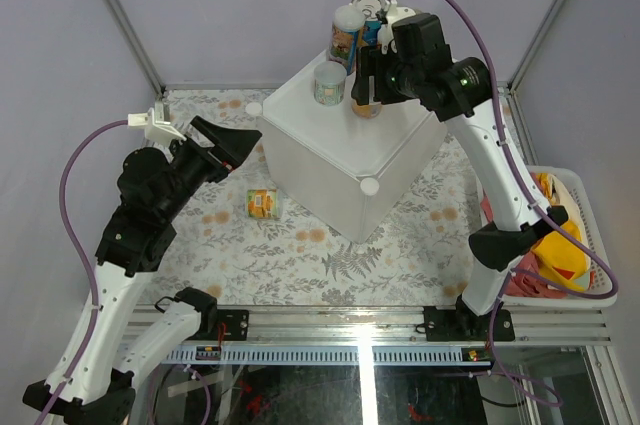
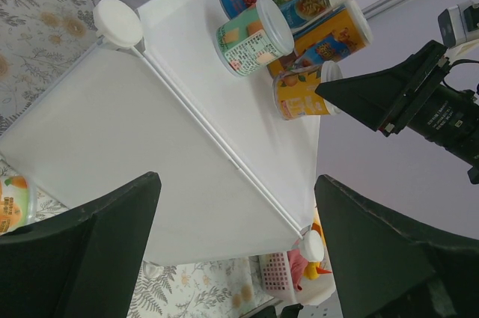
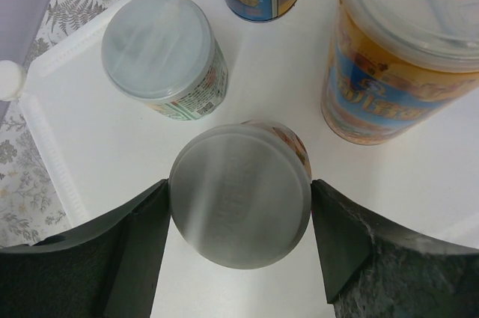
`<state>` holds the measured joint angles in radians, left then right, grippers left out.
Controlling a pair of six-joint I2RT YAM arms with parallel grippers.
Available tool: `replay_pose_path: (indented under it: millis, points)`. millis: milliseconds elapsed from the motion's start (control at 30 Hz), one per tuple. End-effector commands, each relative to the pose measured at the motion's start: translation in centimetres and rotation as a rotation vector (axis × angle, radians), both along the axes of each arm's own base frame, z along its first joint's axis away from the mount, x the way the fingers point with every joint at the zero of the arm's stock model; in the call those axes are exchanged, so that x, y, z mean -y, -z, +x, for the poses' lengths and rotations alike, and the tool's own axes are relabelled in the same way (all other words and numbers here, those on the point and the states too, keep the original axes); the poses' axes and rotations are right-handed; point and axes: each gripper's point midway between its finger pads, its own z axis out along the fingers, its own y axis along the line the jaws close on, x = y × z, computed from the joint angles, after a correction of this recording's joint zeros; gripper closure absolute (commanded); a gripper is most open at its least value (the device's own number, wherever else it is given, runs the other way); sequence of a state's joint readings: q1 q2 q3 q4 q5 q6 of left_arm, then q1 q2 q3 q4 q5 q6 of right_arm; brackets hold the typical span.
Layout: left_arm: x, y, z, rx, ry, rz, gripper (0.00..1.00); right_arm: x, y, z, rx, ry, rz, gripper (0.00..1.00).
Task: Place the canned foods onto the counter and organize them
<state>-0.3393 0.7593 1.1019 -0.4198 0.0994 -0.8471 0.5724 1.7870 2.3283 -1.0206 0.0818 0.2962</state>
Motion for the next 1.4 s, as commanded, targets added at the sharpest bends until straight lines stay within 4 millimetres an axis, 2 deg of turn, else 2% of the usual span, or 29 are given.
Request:
replay_pose_path:
  millis: [0, 600, 733, 933, 1100, 1267, 1367]
  points:
    - [-0.4, -1.3, -0.4, 0.048, -0.007, 0.006, 0.16, -1.0, -2.9, -0.7, 0.058, -0.051, 0.065, 1.00]
    - [-0.4, -1.4, -0.7, 0.050, -0.003, -0.004, 0.16, -0.8, -1.9, -1.2, 0.006, -0.047, 0.045, 0.99]
    - [-0.4, -1.4, -0.7, 0.050, -0.002, -0.006, 0.16, -0.9, -1.5, -1.2, -0.006, -0.047, 0.037, 0.90]
    - [-0.4, -1.5, -0.8, 0.050, -0.001, -0.008, 0.16, -0.9, -0.8, -1.0, -0.021, -0.044, 0.027, 0.82]
    - [-0.4, -1.5, -0.8, 0.051, -0.001, -0.008, 0.16, -1.0, -0.4, -0.9, -0.030, -0.048, 0.020, 0.66]
    - [-0.4, -1.6, -0.8, 0.053, -0.001, -0.007, 0.16, -1.0, -0.2, -0.7, -0.029, -0.047, 0.016, 0.55]
    - [-0.4, -1.6, -0.7, 0.052, -0.002, -0.005, 0.16, -1.1, 0.0, -0.6, -0.032, -0.049, 0.012, 0.53]
